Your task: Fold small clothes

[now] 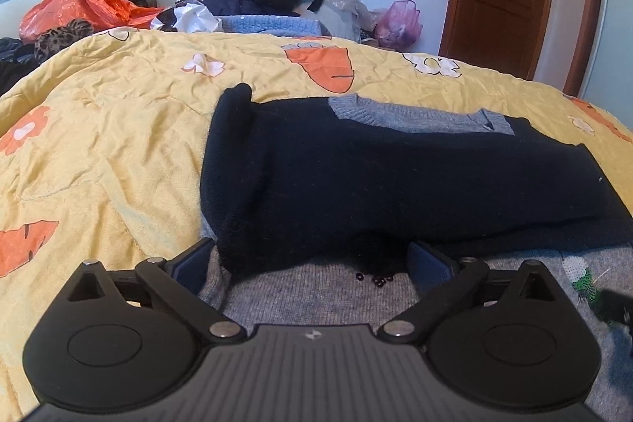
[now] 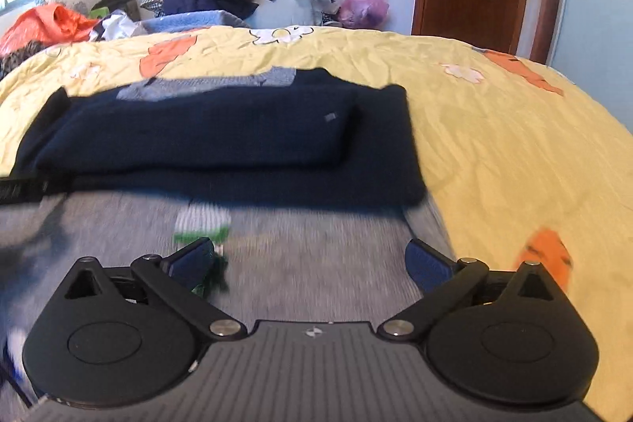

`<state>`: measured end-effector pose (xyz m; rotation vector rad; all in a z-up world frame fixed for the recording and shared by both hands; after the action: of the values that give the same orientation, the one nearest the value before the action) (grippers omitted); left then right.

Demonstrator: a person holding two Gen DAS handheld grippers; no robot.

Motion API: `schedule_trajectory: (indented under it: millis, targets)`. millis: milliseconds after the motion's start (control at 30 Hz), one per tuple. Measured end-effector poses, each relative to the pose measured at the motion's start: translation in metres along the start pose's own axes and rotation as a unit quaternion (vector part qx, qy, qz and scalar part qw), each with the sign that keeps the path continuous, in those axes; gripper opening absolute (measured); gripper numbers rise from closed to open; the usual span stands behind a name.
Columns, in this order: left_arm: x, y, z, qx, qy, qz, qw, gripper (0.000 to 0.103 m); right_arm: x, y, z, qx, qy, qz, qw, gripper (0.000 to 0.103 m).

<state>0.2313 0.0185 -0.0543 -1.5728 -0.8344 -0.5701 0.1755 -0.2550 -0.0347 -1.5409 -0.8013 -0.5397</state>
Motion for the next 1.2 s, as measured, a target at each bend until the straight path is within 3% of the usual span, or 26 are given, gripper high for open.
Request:
schedule_trajectory:
  millis: [200,400,567,700,833,1200]
  targets:
    - [0.000,-0.001,-0.001,0.004,0.003,0.001,1.0000,0.103,-0.005,-0.003,0.000,-0.004,0.004,-0.008,1.000,0.103]
    - [-0.011,-0.017,-0.005,0.031,0.062,0.014,0.9975,0.103,-0.004,-0.002,0.000,-0.003,0.008,-0.010,1.000,0.103]
    - [-0.042,-0.056,0.008,0.013,0.039,0.043,0.9982,0.103,-0.004,-0.003,0.000,-0.004,0.008,-0.010,1.000,0.103]
    - [-0.069,-0.083,0.015,0.014,0.048,0.027,0.9984,0.103,-0.004,-0.003,0.000,-0.004,0.008,-0.010,1.000,0.103]
    - [-0.072,-0.089,0.021,0.007,0.035,0.024,0.9991,0.103,-0.006,-0.005,0.000,-0.009,0.007,-0.008,1.000,0.103]
    - [-0.074,-0.090,0.020,0.010,0.037,0.020,0.9991,0.103,-0.081,-0.099,0.013,0.009,-0.021,-0.001,1.000,0.103]
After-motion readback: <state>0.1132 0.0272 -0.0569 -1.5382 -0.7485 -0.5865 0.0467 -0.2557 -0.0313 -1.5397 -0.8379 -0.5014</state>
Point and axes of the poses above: each gripper's, at about its wrist camera, not at the fingertips, and y roughly the way its jaws point, z to its left, x to its top, the point moved 9 cm from there along y, roughly the way its jaws point, and after that the axes turned 9 degrees about -y, right-handed, at the moved point
